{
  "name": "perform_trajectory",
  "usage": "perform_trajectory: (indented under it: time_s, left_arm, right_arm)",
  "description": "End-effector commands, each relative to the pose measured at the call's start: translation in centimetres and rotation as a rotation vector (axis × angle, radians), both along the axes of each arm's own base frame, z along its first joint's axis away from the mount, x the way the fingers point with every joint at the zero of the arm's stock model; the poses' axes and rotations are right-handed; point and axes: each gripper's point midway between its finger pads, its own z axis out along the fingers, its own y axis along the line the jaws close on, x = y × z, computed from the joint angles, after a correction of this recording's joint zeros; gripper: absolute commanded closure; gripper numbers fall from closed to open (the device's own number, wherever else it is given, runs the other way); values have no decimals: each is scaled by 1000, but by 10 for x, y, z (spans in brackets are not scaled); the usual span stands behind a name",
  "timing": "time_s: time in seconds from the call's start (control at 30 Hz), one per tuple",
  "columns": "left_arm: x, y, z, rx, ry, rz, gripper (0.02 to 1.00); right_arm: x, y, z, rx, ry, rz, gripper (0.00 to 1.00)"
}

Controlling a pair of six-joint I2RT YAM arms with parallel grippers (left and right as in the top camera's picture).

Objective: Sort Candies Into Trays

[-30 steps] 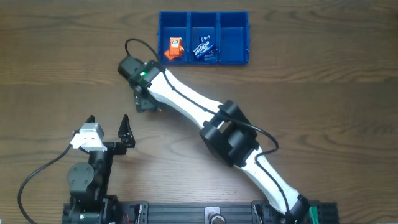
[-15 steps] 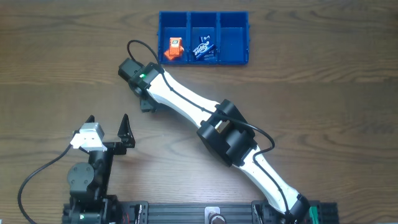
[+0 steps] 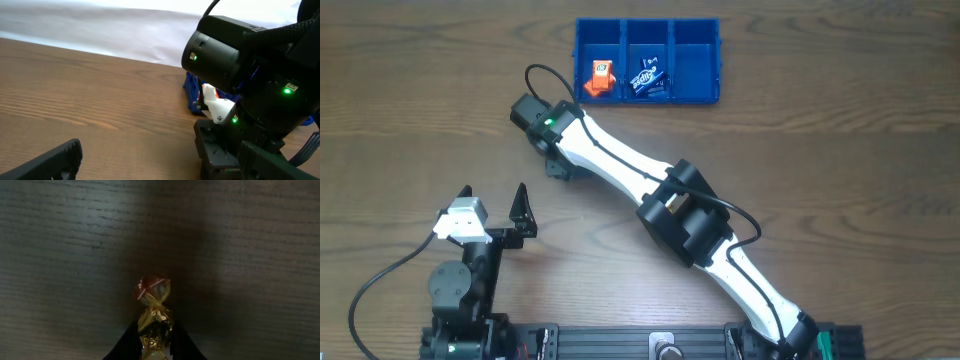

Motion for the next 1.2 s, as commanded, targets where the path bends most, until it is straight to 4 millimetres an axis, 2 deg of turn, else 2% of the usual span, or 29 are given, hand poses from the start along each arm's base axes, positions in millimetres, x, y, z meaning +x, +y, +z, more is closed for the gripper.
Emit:
perform_trajectory:
  time_s: [0.03, 0.1, 0.2, 0.27, 0.33, 0.4, 0.5, 0.6, 0.83, 0.93, 1.0, 1.07, 1.1, 1.2]
  left_arm:
    - [-1, -1, -16, 15, 48, -10, 20]
    - [-1, -1, -16, 15, 48, -10, 20]
    - [-1, -1, -16, 15, 48, -10, 20]
    - [-1, -1, -16, 15, 48, -10, 20]
    - [-1, -1, -16, 15, 48, -10, 23]
    - [-1, -1, -16, 15, 48, -10, 20]
    - [-1, -1, -16, 15, 48, -10, 20]
    - [-1, -1, -16, 15, 48, -10, 20]
    - [-1, -1, -16, 15, 48, -10, 20]
    - [-1, -1, -16, 15, 47, -10, 20]
    - [-1, -1, -16, 15, 48, -10, 20]
    - [-1, -1, -16, 15, 48, -10, 20]
    - [-1, -1, -16, 15, 48, -10, 20]
    - [-1, -1, -16, 15, 48, -10, 20]
  right_arm:
    - [33, -23, 61, 0, -138, -7, 873]
    - [46, -42, 102, -4, -217, -9, 873]
    - [73, -85, 161, 11, -318, -36, 873]
    - [93, -116, 181, 8, -362, -52, 873]
    - [116, -151, 188, -8, -384, -89, 875]
    - [142, -191, 188, -29, -405, -137, 877]
    - [162, -216, 186, -39, -431, -157, 877]
    - [175, -229, 177, -52, -435, -163, 871]
    - [192, -240, 123, -87, -373, -182, 869]
    - [196, -240, 107, -84, -354, -184, 855]
    - [197, -239, 106, -78, -351, -182, 844]
    - [197, -239, 106, -77, -351, -182, 776]
    - [196, -239, 105, -76, -349, -181, 687]
    - [196, -238, 100, -74, -344, -180, 551]
